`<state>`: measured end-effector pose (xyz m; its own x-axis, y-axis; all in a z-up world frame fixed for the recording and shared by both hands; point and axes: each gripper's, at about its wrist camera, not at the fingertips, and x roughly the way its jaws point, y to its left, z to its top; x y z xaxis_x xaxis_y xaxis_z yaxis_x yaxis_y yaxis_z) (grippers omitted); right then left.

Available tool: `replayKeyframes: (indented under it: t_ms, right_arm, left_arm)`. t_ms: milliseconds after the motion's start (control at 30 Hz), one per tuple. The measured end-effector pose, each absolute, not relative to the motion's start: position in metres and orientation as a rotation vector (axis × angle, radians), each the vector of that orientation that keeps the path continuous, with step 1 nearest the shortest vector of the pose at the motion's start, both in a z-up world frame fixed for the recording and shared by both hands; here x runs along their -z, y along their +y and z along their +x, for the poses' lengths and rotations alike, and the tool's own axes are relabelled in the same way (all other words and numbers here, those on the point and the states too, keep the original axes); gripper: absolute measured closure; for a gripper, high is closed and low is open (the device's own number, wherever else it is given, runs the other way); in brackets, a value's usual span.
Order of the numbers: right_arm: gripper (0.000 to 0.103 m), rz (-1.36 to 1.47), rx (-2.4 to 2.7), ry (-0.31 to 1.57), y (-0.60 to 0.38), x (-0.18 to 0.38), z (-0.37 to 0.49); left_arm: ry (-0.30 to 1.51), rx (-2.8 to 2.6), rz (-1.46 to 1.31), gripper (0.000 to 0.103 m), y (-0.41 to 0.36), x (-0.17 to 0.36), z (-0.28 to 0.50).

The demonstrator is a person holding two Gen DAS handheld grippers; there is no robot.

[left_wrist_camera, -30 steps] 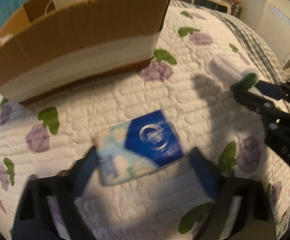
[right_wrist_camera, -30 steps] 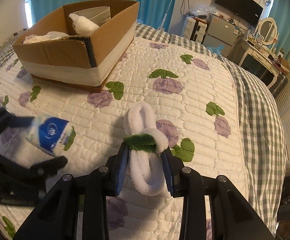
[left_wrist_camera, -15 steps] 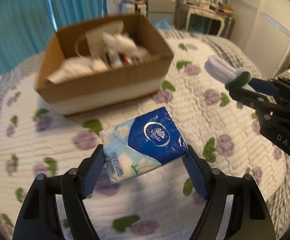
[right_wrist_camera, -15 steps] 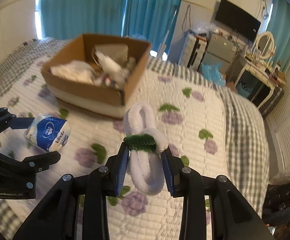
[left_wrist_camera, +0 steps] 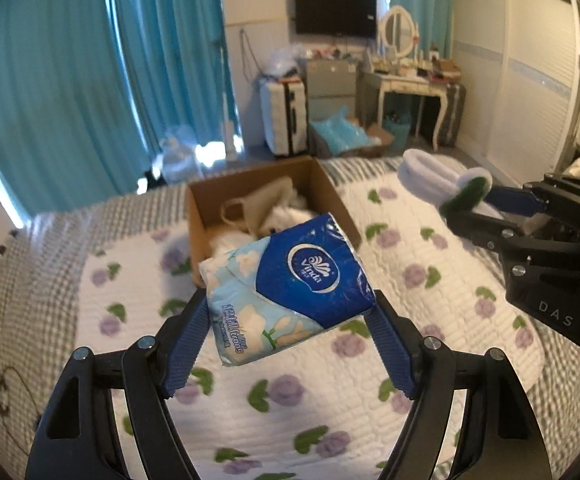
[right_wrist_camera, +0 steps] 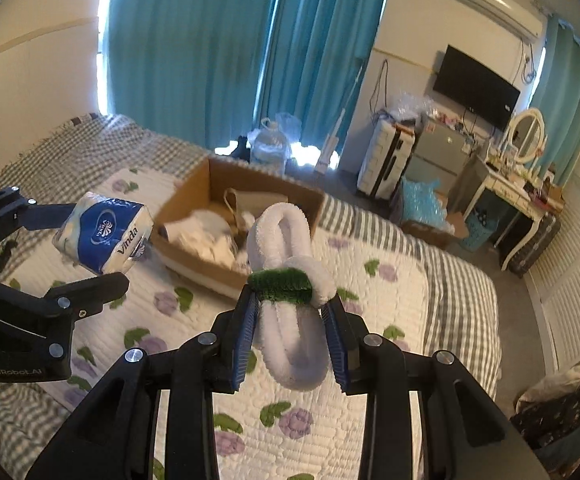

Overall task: Organize soft objects
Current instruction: 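Lower the tissue pack and pipe-cleaner bundle into the cardboard box and release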

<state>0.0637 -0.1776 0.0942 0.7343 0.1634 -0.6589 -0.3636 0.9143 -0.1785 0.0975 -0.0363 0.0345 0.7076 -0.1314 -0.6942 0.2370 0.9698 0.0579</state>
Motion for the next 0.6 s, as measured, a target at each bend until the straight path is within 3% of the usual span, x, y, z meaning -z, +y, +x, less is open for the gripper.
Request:
replayKeyframes:
  t_ms: [300,600]
  right_arm:
    - [0.071,-0.260,-0.320,0.646,-0.151,-0.123,0.101]
    - [0.071,-0.214,-0.336,0.686,-0.117,-0.100,0.179]
  left_arm:
    - [0.702,0.172,0.144,0.027,-0.010,-0.059,0.121]
    - [0.721,0.156,0.138,0.027,0.006,-0.035,0.185]
